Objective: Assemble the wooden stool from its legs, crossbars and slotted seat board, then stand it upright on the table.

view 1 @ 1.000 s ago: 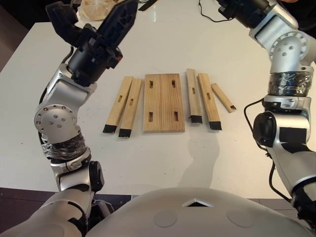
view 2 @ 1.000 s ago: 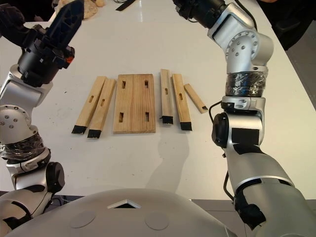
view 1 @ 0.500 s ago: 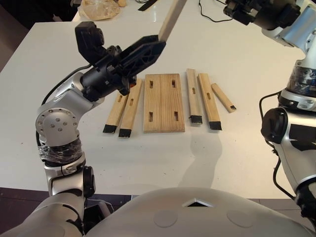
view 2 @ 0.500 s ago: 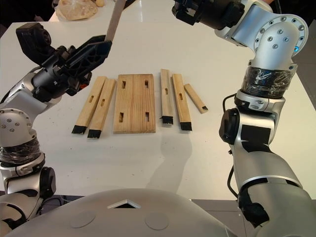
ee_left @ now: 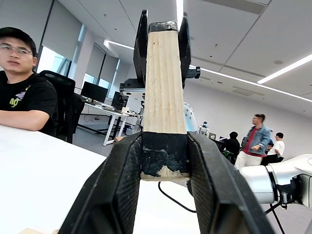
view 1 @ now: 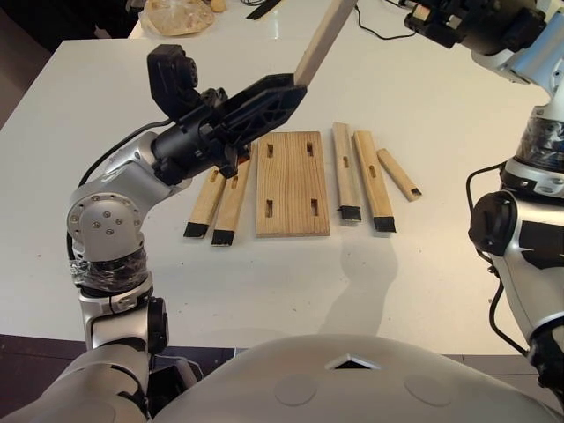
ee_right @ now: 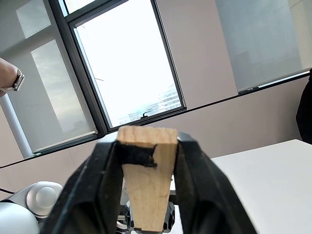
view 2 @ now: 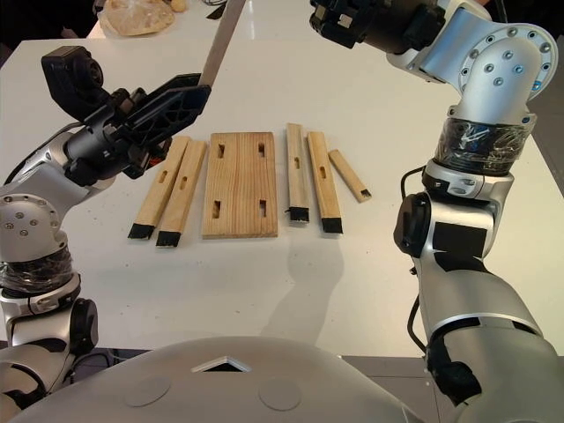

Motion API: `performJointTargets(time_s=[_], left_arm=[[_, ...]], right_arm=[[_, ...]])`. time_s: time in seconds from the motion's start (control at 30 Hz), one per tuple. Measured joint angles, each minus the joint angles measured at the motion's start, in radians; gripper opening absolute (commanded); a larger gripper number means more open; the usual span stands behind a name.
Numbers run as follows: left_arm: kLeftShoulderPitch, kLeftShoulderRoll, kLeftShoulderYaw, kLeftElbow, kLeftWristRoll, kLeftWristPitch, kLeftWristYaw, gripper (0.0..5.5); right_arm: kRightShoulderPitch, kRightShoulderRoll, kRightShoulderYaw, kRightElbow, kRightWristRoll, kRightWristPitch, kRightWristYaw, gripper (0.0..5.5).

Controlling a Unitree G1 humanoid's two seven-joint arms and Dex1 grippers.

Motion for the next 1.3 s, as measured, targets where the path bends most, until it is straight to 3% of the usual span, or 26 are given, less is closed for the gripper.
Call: performJointTargets(time_s=[0.3,0.33,0.53,0.73,0.97,1.17,1.3], left_arm=[[-0.004,0.021,-0.024,0.009,0.045,-0.010,-0.028,1.32],[-0.004,0.021,-0.032,0.009,0.064,-0.023,-0.031,1.68],[0.019,0.022,-0.078,0.014,0.216,-0.073,-0.028,2.49],[0.141,0.072,-0.187,0.055,0.516,-0.200,-0.045,2.49],[0.095,-0.138,-0.101,0.110,0.607,-0.348,0.236,2.49],[-0.138,-0.505,-0.108,0.307,0.772,-0.525,0.647,2.49],[-0.185,-0.556,-0.191,0.451,0.973,-0.642,0.730,2.49]], right_arm=[[0.041,-0.020,-0.002,-0.036,0.005,0.001,0.005,1.30],[0.045,-0.023,-0.002,-0.039,0.004,-0.002,0.005,1.30],[0.084,-0.041,0.029,-0.060,-0.062,-0.069,0.029,1.30],[0.088,-0.103,0.157,0.053,-0.336,-0.343,0.138,1.30],[0.158,-0.200,0.385,0.276,-0.729,-0.826,0.393,1.30],[0.103,-0.210,0.438,0.541,-0.864,-1.106,0.594,1.30],[0.053,-0.200,0.468,0.702,-0.912,-1.235,0.664,1.30]])
